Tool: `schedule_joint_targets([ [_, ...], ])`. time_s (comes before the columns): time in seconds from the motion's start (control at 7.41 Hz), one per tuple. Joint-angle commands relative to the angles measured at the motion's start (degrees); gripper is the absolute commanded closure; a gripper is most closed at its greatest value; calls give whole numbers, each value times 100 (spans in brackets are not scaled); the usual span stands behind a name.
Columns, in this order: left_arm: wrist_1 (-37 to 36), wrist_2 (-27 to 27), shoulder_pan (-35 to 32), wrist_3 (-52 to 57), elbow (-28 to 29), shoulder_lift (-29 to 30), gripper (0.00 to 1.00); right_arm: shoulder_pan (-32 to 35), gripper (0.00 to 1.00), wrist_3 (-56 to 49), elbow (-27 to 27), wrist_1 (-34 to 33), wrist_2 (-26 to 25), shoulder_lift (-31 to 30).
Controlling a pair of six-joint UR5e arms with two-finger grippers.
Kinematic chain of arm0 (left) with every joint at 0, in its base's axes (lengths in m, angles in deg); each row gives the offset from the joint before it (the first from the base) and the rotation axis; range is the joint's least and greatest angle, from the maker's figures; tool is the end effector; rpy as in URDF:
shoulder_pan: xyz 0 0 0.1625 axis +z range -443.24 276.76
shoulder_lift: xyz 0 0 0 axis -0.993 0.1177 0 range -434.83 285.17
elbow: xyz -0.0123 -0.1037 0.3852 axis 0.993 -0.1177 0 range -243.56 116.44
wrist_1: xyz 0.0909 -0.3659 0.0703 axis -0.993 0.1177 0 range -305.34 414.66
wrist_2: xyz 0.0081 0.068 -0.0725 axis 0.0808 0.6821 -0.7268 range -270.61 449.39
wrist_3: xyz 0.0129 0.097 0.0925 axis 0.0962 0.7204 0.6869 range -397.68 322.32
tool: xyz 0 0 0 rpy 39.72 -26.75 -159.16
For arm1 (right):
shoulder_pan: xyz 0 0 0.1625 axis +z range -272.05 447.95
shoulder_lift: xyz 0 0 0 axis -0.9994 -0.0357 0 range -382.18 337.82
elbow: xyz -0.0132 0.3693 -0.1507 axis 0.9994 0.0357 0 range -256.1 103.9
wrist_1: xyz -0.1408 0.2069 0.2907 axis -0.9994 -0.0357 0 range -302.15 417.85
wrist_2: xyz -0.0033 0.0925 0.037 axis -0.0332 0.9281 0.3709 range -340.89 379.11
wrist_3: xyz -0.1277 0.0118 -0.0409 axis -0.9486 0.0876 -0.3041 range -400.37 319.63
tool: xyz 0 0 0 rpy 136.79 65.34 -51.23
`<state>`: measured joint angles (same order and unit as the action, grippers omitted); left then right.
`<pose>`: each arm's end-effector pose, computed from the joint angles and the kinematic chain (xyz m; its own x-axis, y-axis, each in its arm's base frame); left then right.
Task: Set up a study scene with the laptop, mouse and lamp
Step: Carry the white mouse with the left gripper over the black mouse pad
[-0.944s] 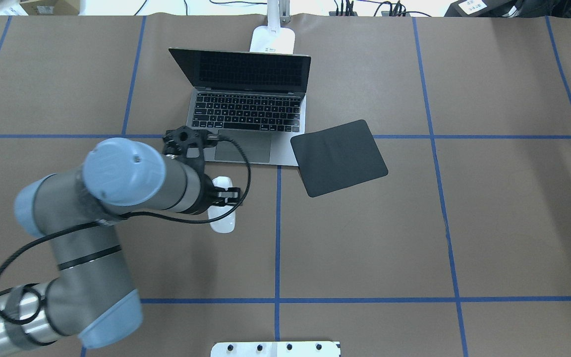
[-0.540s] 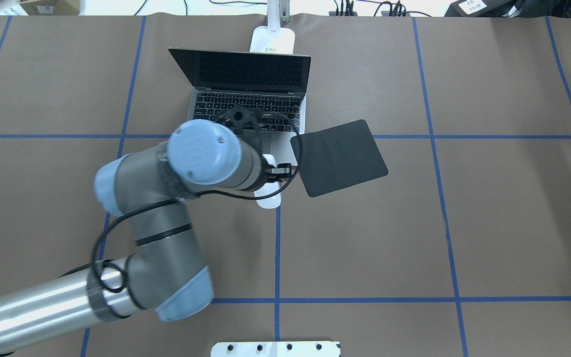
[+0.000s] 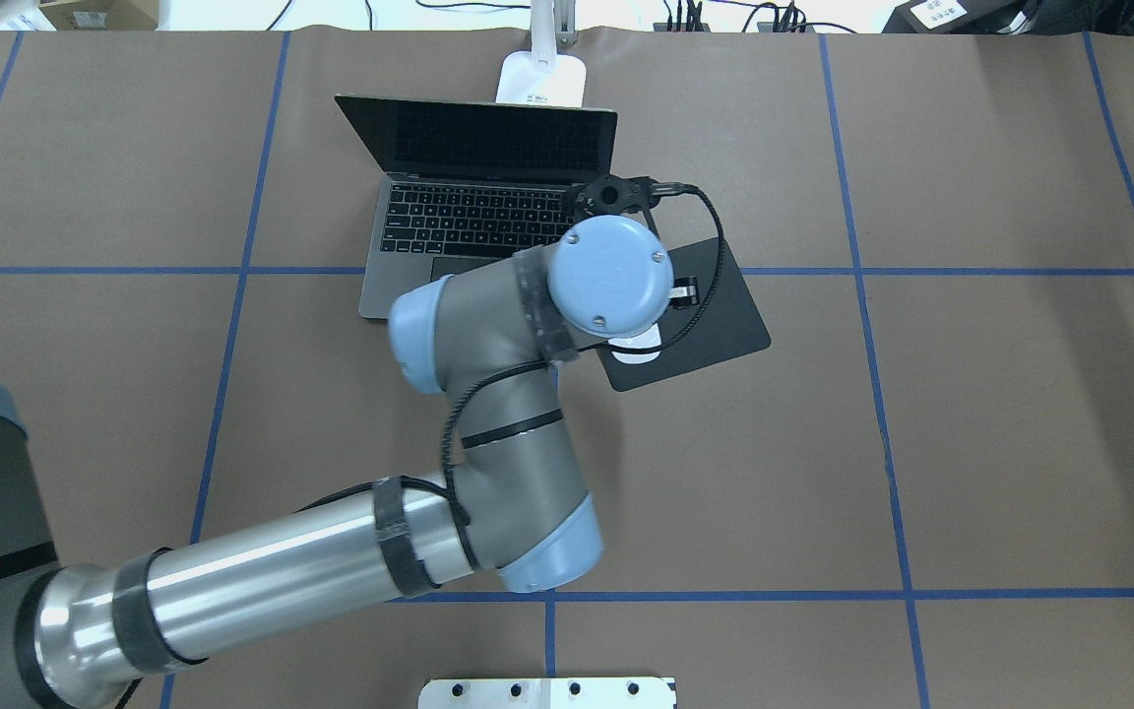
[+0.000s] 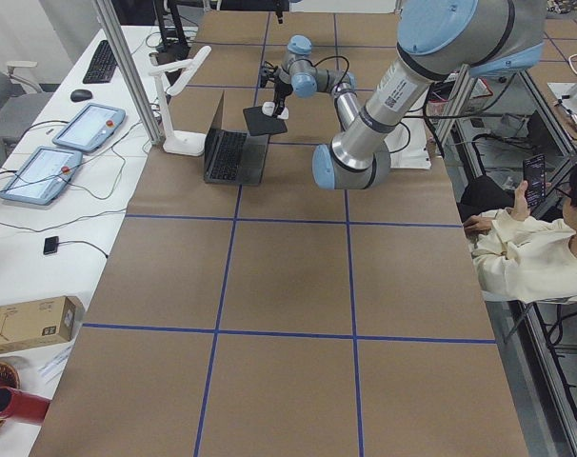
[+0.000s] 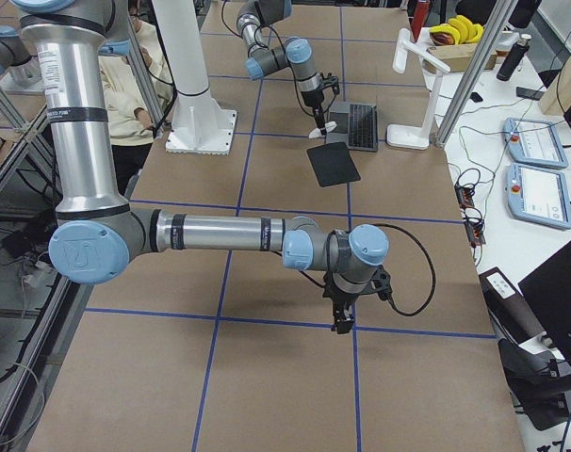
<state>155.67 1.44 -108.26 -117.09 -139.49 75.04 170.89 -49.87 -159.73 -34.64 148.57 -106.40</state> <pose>0.6330 -0.4479 0.0952 0.5703 -0.0634 -0.8190 0.3510 0.9202 0.1731 -0.0133 -0.4960 0.6724 0.7396 -0.2238 0.6348 0.2482 0.9673 0.0519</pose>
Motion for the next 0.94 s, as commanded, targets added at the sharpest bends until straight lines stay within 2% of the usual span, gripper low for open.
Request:
schedule_joint_targets([
  [0.0,356,566,198,-197,970,515,72,29,0,-25,4,3,1,28],
  [0.4,865,1304,524,-311,1675,535,72,64,0,-7,4,82,18,11],
  [0.54,910,1429,577,-373,1782,543,52,82,0,-7,4,117,18,2],
  [0.67,902,1430,586,-365,1748,561,14,91,0,1,12,117,18,2],
  [0.81,893,1412,578,-278,1678,552,4,108,0,10,13,117,18,11],
])
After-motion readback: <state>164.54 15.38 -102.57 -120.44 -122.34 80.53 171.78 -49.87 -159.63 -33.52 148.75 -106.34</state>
